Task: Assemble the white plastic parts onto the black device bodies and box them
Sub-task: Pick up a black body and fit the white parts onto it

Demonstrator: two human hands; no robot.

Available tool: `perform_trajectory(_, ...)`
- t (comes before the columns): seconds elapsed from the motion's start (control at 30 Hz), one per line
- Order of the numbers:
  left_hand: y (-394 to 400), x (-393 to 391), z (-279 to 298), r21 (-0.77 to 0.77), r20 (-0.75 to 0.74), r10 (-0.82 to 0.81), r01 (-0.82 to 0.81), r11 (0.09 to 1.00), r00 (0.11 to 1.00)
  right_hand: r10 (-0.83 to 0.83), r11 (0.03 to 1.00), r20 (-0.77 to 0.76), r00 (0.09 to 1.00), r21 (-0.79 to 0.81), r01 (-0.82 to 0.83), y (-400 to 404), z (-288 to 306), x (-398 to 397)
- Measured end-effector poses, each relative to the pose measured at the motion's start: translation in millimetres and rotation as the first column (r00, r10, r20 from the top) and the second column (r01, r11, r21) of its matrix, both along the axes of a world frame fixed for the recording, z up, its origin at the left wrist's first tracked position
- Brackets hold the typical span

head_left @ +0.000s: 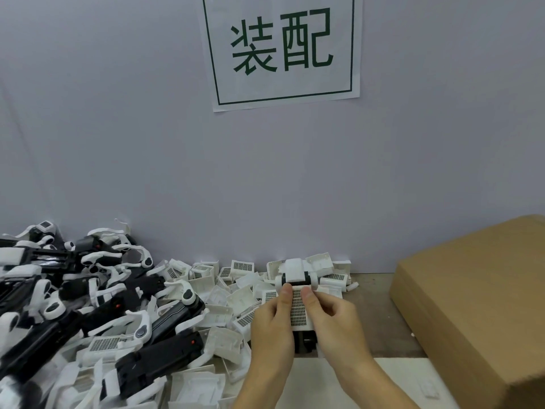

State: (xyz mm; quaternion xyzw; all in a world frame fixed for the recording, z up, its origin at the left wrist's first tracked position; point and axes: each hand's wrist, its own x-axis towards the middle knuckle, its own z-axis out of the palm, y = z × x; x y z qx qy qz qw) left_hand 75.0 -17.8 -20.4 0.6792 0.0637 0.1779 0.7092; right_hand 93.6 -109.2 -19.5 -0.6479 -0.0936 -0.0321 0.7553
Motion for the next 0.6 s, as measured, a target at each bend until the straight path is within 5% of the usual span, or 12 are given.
perform_trajectory(0.43, -0.6, 4.5, -5.2, 0.198, 0.015, 0.042, -0.044, 0.979, 0.999, -0.133, 0.956, 0.088, 0.987, -0.250, 0.151, -4.3, -5.0, 4.6)
perform_trajectory(0.6, 2.8, 4.8, -2.8, 0.023, -0.019, -0.041, 0.041, 0.999, 0.999, -0.106, 0.985, 0.036, 0.994, -0.133, 0.110, -6.4, -4.1, 6.0)
